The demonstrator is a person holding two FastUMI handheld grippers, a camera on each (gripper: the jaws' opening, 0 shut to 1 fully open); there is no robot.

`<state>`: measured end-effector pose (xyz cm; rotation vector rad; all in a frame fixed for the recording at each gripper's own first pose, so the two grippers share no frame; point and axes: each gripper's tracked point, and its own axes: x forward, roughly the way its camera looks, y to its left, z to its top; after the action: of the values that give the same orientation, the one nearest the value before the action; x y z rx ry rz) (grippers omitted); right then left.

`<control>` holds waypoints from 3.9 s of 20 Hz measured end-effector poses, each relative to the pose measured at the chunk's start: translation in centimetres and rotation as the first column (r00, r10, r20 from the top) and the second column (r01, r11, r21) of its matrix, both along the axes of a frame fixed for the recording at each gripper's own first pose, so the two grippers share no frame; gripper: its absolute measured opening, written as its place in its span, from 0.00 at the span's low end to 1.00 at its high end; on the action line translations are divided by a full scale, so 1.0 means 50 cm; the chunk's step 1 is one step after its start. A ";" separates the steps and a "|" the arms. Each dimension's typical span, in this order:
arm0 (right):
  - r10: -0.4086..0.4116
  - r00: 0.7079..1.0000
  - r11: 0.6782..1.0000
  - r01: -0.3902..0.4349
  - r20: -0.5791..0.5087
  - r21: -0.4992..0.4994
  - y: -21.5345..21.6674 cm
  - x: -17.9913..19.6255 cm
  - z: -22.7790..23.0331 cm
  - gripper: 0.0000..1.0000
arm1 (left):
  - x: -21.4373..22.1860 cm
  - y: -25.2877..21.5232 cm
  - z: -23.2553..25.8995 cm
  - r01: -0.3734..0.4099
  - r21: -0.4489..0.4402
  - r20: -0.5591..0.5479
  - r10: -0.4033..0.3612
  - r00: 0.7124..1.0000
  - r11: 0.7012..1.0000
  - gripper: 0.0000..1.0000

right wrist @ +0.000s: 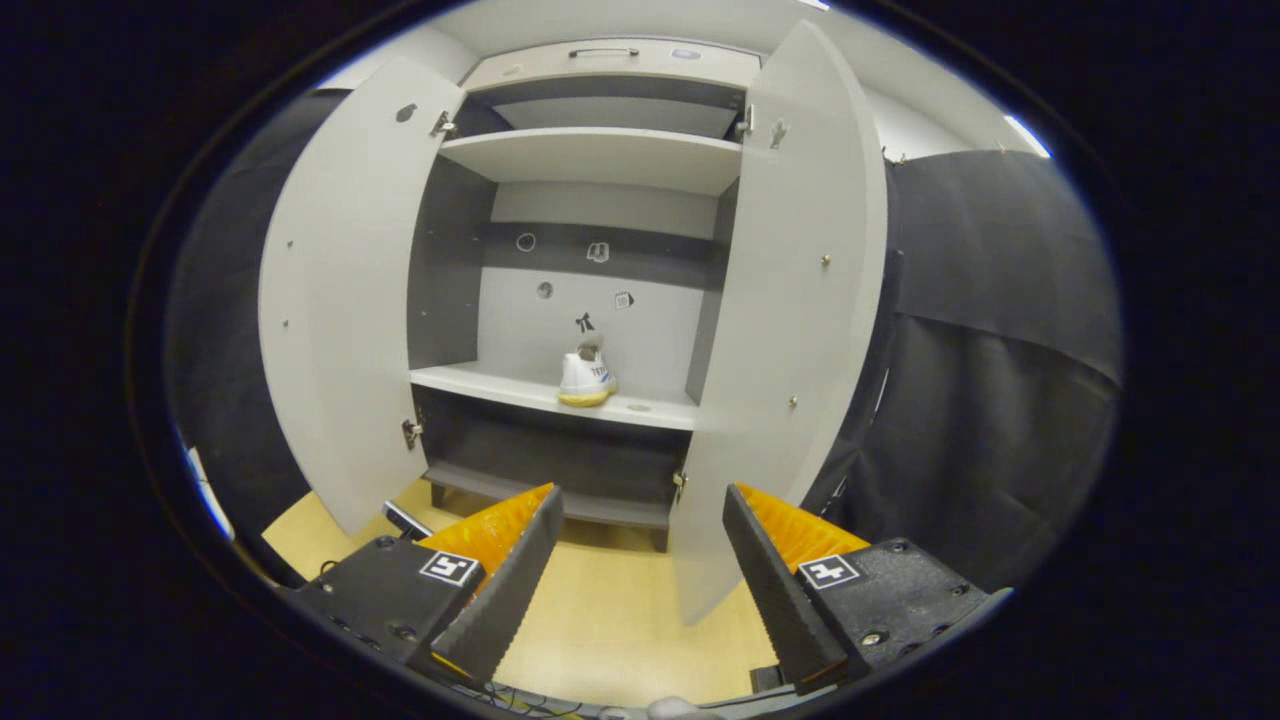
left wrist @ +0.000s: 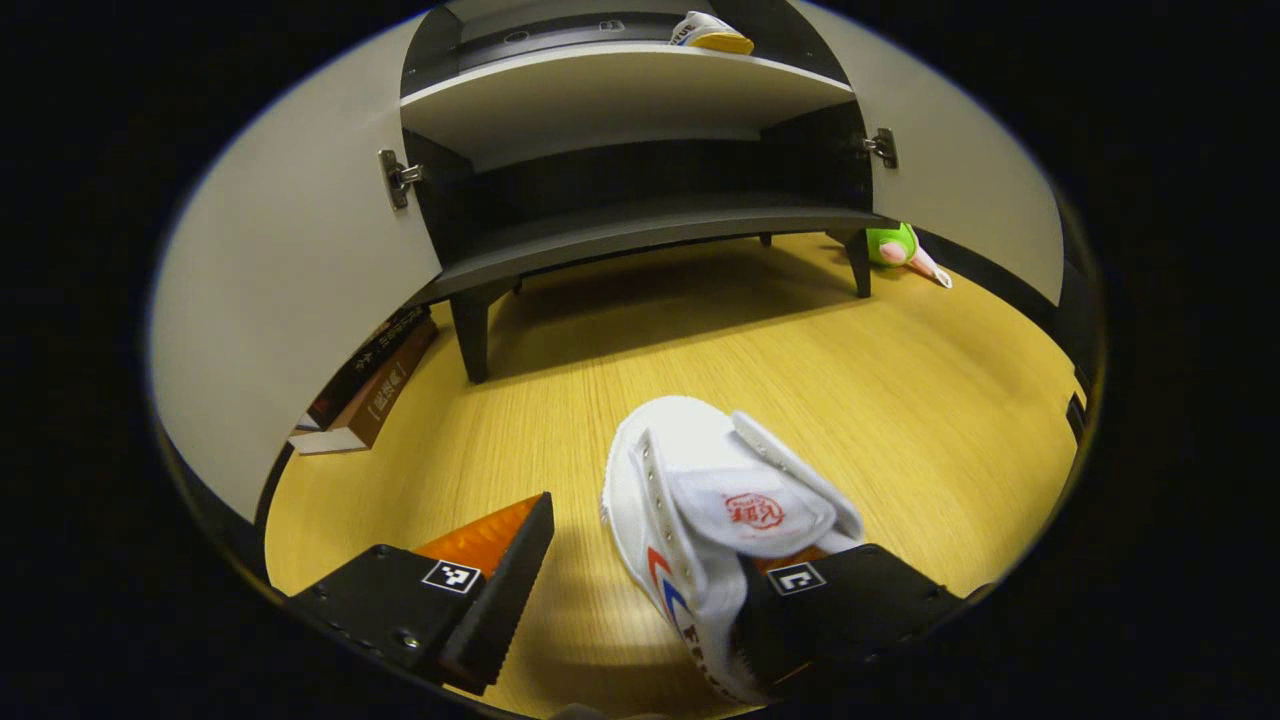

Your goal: Grab one shoe with the right hand and put it into the shoe cabinet, grab the other shoe with the left hand and put it into the shoe cabinet; then close the right door with the right hand and the left door with the left hand.

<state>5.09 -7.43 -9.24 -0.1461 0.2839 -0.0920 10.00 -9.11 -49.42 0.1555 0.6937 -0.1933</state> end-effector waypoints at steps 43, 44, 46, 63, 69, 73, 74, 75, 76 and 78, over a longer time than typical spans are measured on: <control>0.303 0.940 0.950 -0.311 0.157 0.029 0.089 0.075 0.124 1.00 | 0.523 0.021 0.822 -0.205 -0.143 0.438 0.248 0.864 0.968 0.16; 0.314 0.937 0.947 -0.321 0.153 0.024 0.090 0.076 0.123 1.00 | 0.554 0.023 0.815 -0.213 -0.132 0.436 0.249 0.865 0.968 0.16; 0.331 0.933 0.941 -0.337 0.141 0.025 0.092 0.074 0.121 1.00 | 0.596 0.021 0.792 -0.235 -0.124 0.412 0.265 0.872 0.964 0.16; 0.323 0.939 0.945 -0.326 0.114 0.007 0.051 0.091 0.119 1.00 | 0.683 0.052 0.660 -0.266 -0.104 0.222 0.283 0.933 0.958 0.94; 0.319 0.940 0.946 -0.323 0.120 0.015 0.057 0.083 0.120 1.00 | 0.653 0.085 0.679 -0.298 -0.109 0.245 0.316 0.917 0.948 0.97; 0.326 0.938 0.944 -0.329 0.113 0.009 0.068 0.069 0.114 1.00 | 0.652 0.085 0.680 -0.292 -0.132 0.245 0.317 0.916 0.947 0.97; 0.326 0.939 0.945 -0.328 0.109 0.006 0.067 0.067 0.111 1.00 | 0.651 0.083 0.676 -0.288 -0.128 0.235 0.311 0.921 0.949 0.97; 0.325 0.940 0.945 -0.328 0.107 0.007 0.067 0.065 0.112 1.00 | 0.647 0.082 0.674 -0.291 -0.128 0.222 0.313 0.923 0.948 0.97; 0.324 0.940 0.945 -0.326 0.104 0.007 0.066 0.064 0.110 1.00 | 0.650 0.082 0.672 -0.289 -0.130 0.212 0.311 0.926 0.949 0.97; 0.315 0.943 0.948 -0.318 0.110 0.002 0.058 0.062 0.113 1.00 | 0.651 0.077 0.669 -0.287 -0.155 0.191 0.314 0.930 0.945 0.97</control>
<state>8.18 -4.56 -3.58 -0.1654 0.1495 0.2222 42.56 -5.26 -15.99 -0.0517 0.4814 0.0751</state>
